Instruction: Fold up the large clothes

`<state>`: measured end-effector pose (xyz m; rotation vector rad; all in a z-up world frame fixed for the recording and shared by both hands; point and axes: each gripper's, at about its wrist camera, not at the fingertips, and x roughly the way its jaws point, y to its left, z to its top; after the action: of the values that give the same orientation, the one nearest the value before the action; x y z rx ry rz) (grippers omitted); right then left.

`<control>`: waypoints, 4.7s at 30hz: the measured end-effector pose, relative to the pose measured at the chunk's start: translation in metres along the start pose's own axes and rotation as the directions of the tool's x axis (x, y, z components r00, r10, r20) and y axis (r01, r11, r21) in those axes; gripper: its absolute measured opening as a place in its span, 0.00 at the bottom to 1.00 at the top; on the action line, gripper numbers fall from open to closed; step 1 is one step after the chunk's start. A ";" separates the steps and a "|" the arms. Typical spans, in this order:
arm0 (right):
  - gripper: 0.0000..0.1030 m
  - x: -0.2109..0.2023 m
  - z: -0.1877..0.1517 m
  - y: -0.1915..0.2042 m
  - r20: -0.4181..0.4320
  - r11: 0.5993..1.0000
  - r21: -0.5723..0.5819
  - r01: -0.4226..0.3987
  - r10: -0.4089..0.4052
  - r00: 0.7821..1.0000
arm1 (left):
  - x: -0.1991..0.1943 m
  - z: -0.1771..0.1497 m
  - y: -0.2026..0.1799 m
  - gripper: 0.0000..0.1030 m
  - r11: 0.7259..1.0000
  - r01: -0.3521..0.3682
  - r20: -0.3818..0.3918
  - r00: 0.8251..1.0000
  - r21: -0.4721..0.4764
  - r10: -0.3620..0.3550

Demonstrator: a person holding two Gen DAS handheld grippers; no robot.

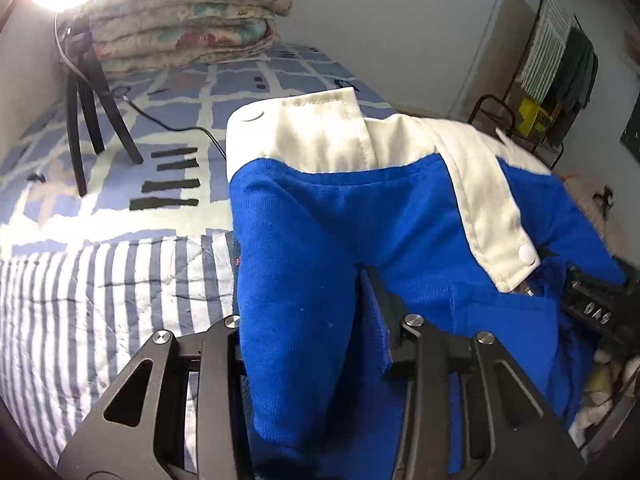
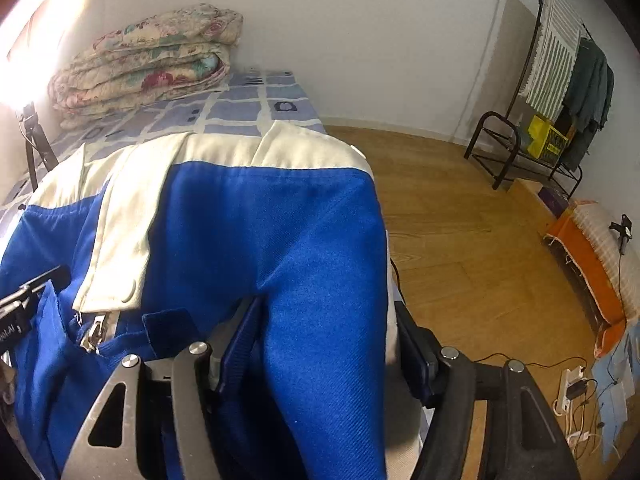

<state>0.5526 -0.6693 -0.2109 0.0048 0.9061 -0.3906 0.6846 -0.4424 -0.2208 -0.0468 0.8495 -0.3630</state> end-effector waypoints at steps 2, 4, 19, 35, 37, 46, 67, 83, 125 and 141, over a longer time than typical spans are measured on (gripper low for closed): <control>0.64 -0.007 0.001 -0.004 0.005 1.000 0.020 -0.020 0.020 1.000 | -0.003 -0.002 -0.003 0.38 0.999 -0.023 0.010 1.000 0.023 0.023; 0.63 -0.022 -0.002 -0.013 0.037 0.998 0.056 -0.039 0.037 0.999 | -0.009 -0.004 -0.002 0.46 1.000 -0.020 0.013 1.000 0.001 0.020; 0.62 -0.150 -0.029 -0.022 0.179 0.998 0.028 -0.049 0.043 0.983 | -0.122 -0.032 0.061 0.71 0.999 0.029 0.061 0.998 -0.021 -0.028; 0.71 -0.398 -0.129 0.048 0.250 0.985 -0.084 -0.149 0.165 0.954 | -0.437 -0.117 0.007 0.71 0.988 0.071 0.244 0.964 0.134 -0.103; 0.73 -0.427 -0.149 0.054 0.268 0.985 -0.099 -0.140 0.162 0.950 | -0.472 -0.134 0.005 0.71 0.988 0.070 0.258 0.961 0.139 -0.104; 0.92 -0.541 -0.243 0.069 0.330 0.986 -0.088 -0.143 0.164 0.930 | -0.575 -0.212 0.000 0.80 0.986 0.063 0.290 0.951 0.152 -0.105; 1.00 -0.572 -0.320 0.085 0.375 0.999 -0.041 -0.027 0.040 0.926 | -0.603 -0.304 0.007 1.00 0.992 0.002 0.357 0.933 0.123 -0.046; 1.00 -0.553 -0.329 0.090 0.349 0.998 -0.026 -0.053 0.059 0.935 | -0.572 -0.312 0.016 1.00 0.993 -0.038 0.292 0.956 0.110 0.004; 1.00 -0.548 -0.337 0.096 0.319 0.998 -0.008 -0.058 0.057 0.946 | -0.574 -0.314 0.013 1.00 0.989 -0.061 0.301 0.953 0.136 0.017; 1.00 -0.547 -0.340 0.102 0.307 0.998 -0.017 -0.053 0.056 0.950 | -0.574 -0.313 0.014 1.00 0.987 -0.082 0.305 0.952 0.138 0.036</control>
<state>0.0251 -0.3385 -0.0190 -0.0382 0.5974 -0.3249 0.1107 -0.2065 -0.0149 0.0616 0.5178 -0.3514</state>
